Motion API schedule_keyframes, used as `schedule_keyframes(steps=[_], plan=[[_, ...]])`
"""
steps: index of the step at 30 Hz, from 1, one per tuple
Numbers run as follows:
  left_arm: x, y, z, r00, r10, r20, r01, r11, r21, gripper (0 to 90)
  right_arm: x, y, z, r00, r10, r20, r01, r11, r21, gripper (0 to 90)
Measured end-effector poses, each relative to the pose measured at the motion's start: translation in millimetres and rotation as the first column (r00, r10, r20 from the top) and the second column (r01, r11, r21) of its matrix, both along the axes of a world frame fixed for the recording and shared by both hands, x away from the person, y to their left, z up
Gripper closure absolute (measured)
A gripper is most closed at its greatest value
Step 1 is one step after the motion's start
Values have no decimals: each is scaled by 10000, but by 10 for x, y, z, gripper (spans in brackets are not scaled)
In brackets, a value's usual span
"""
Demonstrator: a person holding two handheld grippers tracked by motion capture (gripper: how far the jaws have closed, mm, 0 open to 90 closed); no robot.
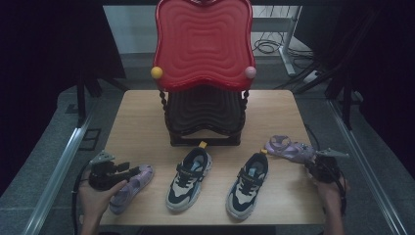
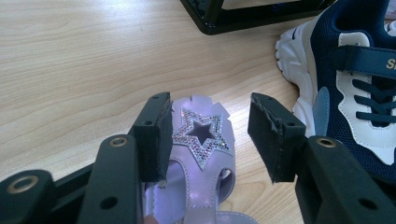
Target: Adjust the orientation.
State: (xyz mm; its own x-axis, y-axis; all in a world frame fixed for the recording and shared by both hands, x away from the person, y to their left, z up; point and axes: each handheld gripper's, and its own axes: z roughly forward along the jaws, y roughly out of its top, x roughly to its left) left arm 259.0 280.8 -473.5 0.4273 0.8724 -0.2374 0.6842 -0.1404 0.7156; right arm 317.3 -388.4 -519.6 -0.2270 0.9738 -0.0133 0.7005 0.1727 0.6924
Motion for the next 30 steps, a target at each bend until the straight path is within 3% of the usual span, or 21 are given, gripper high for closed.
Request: schedule_keyframes(steps=[9,17,30], plan=[[-6,19,8,10000,39,5,-39,10000,-7,500,46,-35,-6,9996,-258,-127,258,9997,-36,900],[-6,34,6,10000,88,-18,-88,10000,-38,500,175,-14,-18,9988,-388,-292,371,9977,-564,900],[-1,31,-4,10000,68,-52,-69,10000,-10,500,277,-32,7,9975,-419,-573,380,9970,-681,900]])
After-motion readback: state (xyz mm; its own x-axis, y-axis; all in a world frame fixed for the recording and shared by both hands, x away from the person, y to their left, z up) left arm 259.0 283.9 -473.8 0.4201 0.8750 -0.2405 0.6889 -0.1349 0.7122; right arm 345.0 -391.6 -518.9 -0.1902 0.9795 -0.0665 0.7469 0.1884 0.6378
